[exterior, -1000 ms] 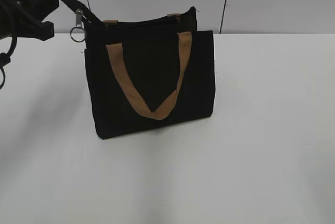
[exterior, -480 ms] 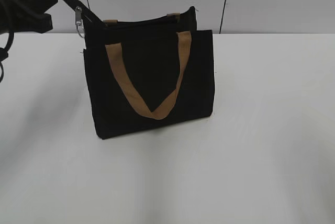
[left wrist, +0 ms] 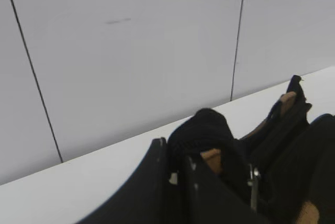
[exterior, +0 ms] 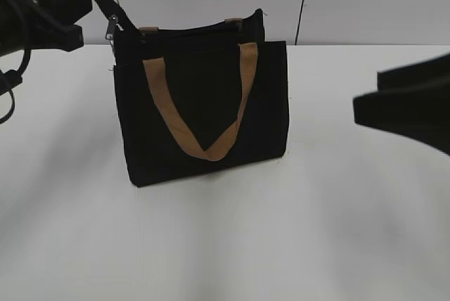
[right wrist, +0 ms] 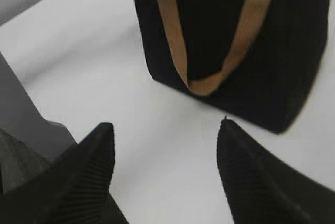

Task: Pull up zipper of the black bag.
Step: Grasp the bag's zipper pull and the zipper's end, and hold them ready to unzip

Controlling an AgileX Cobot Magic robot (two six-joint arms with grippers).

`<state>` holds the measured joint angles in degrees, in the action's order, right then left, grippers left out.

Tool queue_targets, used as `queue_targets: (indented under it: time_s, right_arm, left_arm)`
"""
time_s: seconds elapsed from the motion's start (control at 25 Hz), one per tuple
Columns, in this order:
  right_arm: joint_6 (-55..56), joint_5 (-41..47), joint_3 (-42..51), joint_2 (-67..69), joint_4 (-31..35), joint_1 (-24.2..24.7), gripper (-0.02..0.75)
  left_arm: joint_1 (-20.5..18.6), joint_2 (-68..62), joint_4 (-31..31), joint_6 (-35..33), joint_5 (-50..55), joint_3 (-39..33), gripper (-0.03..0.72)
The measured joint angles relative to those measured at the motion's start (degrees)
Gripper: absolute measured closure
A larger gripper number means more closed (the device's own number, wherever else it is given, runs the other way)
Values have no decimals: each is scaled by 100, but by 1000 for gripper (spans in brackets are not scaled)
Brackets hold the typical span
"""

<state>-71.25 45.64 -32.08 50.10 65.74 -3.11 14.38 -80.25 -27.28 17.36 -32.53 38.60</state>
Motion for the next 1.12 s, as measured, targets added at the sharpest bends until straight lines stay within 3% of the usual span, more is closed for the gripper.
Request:
queue_targets:
  time_s: [0.16, 0.28, 0.8, 1.12]
  right_arm:
    - [-1520, 468, -758, 1276, 1098, 0, 270]
    - [-1836, 675, -1420, 2132, 1347, -138, 270]
    - [-2033, 44, -3807, 4898, 1142, -2170, 270]
    - [-2007, -156, -5056, 6239, 1134, -2779, 273]
  left_arm:
    - [80, 0, -43, 0, 83, 0, 661]
    - [80, 0, -48, 0, 130, 0, 661]
    - [80, 0, -48, 2, 135, 0, 661]
    - [80, 0, -48, 2, 139, 0, 661]
